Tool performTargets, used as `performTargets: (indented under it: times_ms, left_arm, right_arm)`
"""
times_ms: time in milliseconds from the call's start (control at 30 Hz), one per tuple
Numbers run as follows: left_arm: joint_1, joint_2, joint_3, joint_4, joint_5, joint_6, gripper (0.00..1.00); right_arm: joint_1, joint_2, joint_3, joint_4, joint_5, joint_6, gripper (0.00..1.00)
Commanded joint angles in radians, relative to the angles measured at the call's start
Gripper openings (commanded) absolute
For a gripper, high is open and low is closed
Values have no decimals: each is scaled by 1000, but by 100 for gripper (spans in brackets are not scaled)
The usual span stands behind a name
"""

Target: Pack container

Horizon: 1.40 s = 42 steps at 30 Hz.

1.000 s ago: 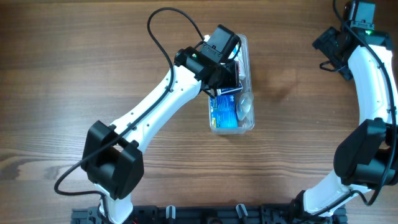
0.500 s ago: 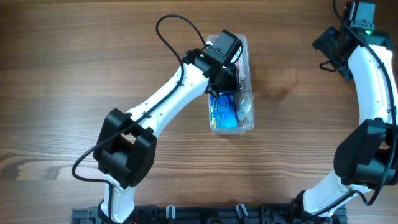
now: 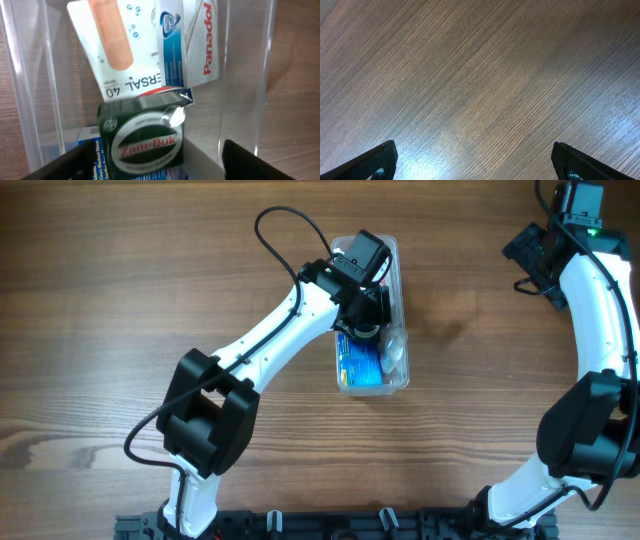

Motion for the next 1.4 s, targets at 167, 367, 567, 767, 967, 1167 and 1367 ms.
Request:
performTargets:
  times_ms: [167,367,567,767,967,1167,1367]
  left_arm:
    - [8,-65,5,3,-19,17,99]
    - [78,-352,5,-131,-51,40,100]
    - [87,-536,5,-391,-42,84,100]
    - [18,-562,5,-533,-57,85,100]
    - [-76,-563,5,-567,-180,84,100]
    - [-76,-563,5,-666,-163,84,100]
    - [-76,-563,5,-684,-164,127,100]
  right_arm:
    - [0,17,1,1,17,15,100]
    - [0,17,1,1,17,15,100]
    - [0,17,1,1,17,15,100]
    - [0,17,1,1,17,15,100]
    - [0,17,1,1,17,15,100]
    - [0,17,1,1,17,15,100]
    - [0,17,1,1,17,15,100]
